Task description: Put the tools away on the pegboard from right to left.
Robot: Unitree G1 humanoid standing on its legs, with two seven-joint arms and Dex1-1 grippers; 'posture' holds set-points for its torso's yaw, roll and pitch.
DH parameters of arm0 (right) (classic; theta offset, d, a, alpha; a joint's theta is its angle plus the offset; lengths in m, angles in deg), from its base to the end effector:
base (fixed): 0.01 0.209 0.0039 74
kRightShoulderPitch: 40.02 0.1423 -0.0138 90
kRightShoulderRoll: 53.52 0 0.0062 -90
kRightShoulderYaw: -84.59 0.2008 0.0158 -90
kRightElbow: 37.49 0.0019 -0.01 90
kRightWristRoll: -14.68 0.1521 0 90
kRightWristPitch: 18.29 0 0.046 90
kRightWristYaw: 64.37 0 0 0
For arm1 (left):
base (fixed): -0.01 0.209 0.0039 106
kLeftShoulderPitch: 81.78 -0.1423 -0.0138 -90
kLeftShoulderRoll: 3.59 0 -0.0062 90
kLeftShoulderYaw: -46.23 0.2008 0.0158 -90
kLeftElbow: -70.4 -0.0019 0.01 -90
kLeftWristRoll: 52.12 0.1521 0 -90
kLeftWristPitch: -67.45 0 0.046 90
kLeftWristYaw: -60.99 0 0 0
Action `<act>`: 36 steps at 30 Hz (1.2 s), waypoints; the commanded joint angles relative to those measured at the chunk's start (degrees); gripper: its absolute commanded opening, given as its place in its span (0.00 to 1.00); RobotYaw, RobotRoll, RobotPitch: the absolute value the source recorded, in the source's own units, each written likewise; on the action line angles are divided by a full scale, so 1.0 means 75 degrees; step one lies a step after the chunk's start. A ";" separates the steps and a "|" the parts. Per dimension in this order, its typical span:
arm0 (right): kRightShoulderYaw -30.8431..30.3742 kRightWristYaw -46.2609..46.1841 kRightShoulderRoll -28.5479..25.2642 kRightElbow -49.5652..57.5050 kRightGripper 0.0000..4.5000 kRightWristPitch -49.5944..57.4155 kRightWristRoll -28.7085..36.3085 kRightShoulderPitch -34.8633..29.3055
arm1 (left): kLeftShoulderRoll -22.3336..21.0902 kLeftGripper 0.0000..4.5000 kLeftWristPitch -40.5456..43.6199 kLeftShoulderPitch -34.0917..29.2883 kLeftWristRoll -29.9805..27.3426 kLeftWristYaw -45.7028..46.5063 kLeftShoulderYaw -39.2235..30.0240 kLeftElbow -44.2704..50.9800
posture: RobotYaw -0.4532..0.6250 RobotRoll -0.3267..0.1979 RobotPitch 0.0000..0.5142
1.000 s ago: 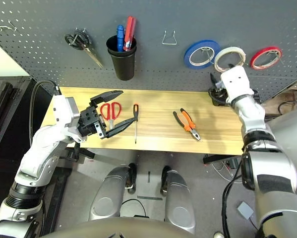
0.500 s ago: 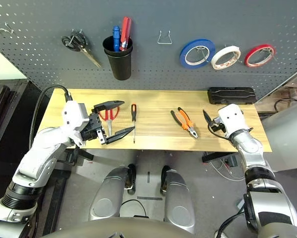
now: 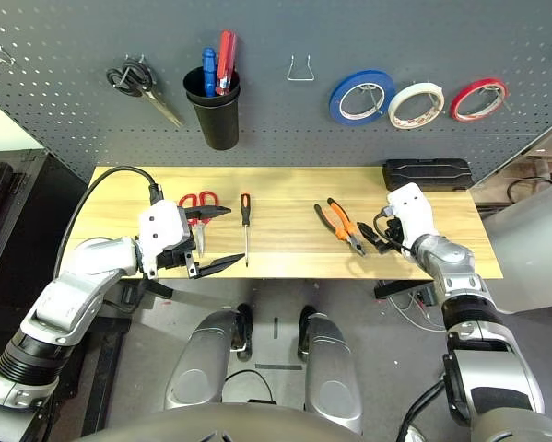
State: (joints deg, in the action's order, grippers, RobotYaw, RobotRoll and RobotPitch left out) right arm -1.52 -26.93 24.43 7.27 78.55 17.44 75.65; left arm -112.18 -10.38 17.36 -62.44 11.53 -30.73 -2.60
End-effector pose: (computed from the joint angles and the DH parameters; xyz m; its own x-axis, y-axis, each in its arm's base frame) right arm 0.2870 -0.2949 0.0259 0.8036 0.3085 -0.5090 -0.4047 0.9103 -0.0871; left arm 0.2346 0.1891 0.1119 0.4288 -0.8570 -0.2859 0.8822 0.3289 0.3371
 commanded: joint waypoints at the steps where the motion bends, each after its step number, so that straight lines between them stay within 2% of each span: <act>1: -0.0156 0.0141 0.0095 0.0070 0.99 0.0983 0.0055 0.0127 | -0.0056 1.00 0.0144 -0.0161 0.0094 -0.0068 0.0168 0.0164 | 0.60 0.62 0.47; 7: -0.0579 0.0454 0.0184 -0.0384 0.99 0.1839 -0.0179 0.0741 | 0.0029 1.00 0.0283 -0.0243 0.0085 0.0055 0.0136 0.0231 | 0.61 0.62 0.49; 18: -0.1414 0.0262 0.0561 -0.2323 0.99 0.2027 -0.1028 0.2184 | 0.0011 1.00 0.0648 -0.0479 0.0132 0.0196 0.0196 0.0493 | 0.65 0.62 0.56; 30: -0.1426 -0.0277 0.1125 -0.3675 0.99 0.1849 -0.1426 0.2889 | -0.0007 1.00 0.1001 -0.0634 0.0104 0.0348 0.0173 0.0824 | 0.69 0.62 0.61; 33: -0.1356 -0.0493 0.1169 -0.3776 0.86 0.1892 -0.1438 0.2957 | -0.0008 1.00 0.1052 -0.0650 0.0094 0.0374 0.0168 0.0855 | 0.69 0.62 0.61; 36: -0.1294 -0.0544 0.1183 -0.3804 0.62 0.1958 -0.1437 0.2987 | -0.0002 1.00 0.1101 -0.0652 0.0070 0.0396 0.0161 0.0888 | 0.69 0.62 0.61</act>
State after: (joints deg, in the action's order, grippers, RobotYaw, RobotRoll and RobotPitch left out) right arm -11.35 -30.97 32.38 -19.42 92.10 6.71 99.28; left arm -112.01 -2.78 13.50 -61.96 14.65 -30.18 2.37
